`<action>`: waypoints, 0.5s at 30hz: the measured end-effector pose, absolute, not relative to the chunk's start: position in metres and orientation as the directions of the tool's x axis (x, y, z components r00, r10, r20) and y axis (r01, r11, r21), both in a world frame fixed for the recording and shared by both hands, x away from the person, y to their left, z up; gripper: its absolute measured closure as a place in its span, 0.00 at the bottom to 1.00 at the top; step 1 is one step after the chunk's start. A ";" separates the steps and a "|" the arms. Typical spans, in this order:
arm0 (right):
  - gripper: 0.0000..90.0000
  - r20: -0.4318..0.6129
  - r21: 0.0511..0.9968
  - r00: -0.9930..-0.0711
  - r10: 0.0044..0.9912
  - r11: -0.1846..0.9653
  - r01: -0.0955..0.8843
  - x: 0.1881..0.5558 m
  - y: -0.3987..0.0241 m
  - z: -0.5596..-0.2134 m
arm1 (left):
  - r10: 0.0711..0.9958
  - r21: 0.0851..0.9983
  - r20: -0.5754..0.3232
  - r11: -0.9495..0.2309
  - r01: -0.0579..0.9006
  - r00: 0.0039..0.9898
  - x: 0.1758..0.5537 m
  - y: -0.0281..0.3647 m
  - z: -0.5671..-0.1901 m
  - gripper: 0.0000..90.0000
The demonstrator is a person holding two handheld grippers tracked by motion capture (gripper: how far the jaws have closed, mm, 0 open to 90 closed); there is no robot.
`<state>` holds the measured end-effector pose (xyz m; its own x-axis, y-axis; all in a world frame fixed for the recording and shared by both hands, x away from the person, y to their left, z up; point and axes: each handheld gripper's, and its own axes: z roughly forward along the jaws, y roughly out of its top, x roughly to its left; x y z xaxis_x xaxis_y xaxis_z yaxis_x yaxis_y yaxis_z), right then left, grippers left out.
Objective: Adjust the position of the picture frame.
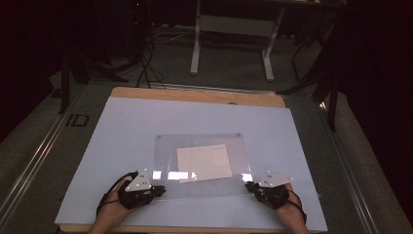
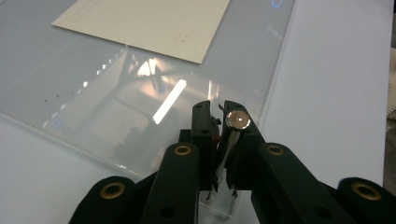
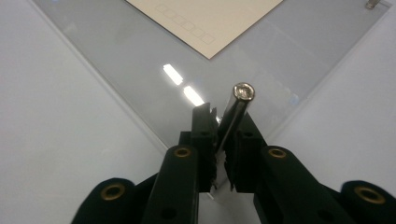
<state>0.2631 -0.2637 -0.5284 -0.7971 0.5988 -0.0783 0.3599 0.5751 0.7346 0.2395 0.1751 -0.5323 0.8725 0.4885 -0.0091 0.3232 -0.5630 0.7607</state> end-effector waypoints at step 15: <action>0.94 -0.054 0.739 -0.782 0.621 0.551 0.387 0.263 -0.263 -0.529 | 0.488 0.750 0.035 -0.589 0.299 0.872 0.239 0.168 -0.535 0.94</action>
<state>0.2627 -0.2629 -0.5290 -0.7817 0.6213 -0.0535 0.3875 0.5512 0.7390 0.2388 0.1684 -0.5348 0.8722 0.4880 0.0351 0.2995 -0.5891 0.7505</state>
